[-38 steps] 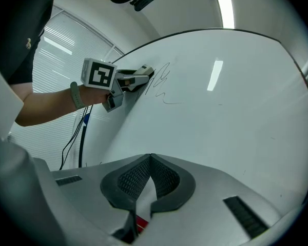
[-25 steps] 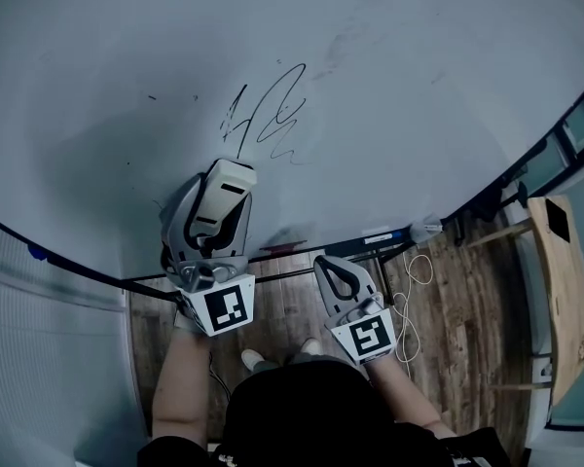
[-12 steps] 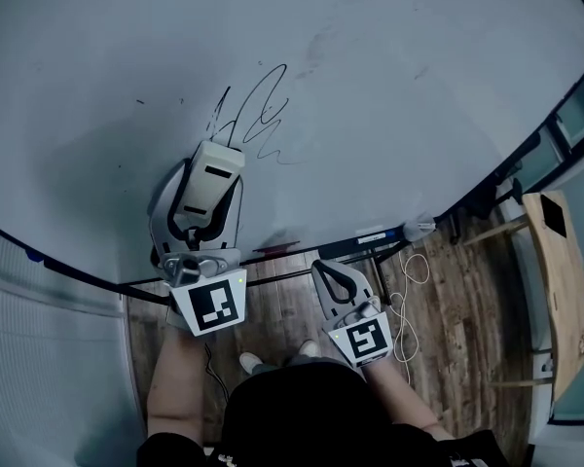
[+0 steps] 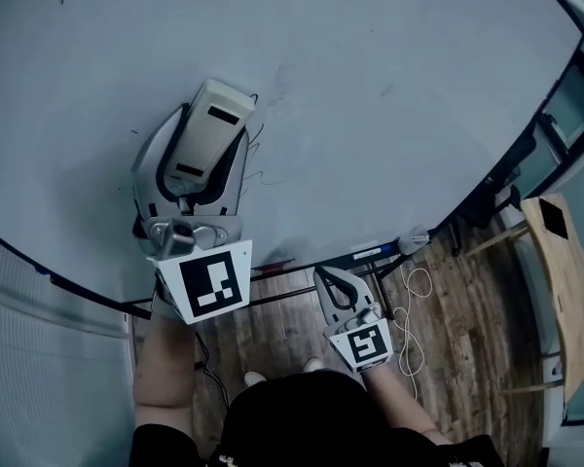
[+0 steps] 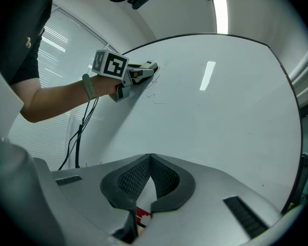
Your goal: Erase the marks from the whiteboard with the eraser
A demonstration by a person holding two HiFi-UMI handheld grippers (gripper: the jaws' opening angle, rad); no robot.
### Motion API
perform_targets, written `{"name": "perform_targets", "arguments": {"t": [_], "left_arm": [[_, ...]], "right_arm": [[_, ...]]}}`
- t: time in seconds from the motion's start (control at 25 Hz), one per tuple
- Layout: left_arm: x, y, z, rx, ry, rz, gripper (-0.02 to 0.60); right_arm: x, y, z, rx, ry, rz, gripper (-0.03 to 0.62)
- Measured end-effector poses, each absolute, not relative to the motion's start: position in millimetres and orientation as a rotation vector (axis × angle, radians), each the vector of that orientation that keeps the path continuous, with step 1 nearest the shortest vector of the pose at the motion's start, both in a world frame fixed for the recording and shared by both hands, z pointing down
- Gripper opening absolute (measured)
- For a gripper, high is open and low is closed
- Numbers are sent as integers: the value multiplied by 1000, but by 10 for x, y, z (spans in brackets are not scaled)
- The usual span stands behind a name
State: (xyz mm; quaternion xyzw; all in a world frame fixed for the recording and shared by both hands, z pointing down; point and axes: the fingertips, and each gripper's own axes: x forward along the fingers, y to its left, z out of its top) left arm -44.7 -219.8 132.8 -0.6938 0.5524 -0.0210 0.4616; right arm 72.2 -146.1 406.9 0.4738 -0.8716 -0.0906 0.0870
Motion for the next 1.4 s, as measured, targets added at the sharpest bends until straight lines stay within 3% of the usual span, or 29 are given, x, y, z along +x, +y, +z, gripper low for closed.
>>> {"name": "perform_targets", "arguments": {"t": [0.6,1.4], "left_arm": [[-291,-2194,1317,-1596,1292,-79,265],[-269,-2224,2774,-1687,1329,-86,265]], "right_arm": [[738,-1529,4082,1484,-2607,-178,28],[820,-1408,4478,1426,-2547,-56,28]]}}
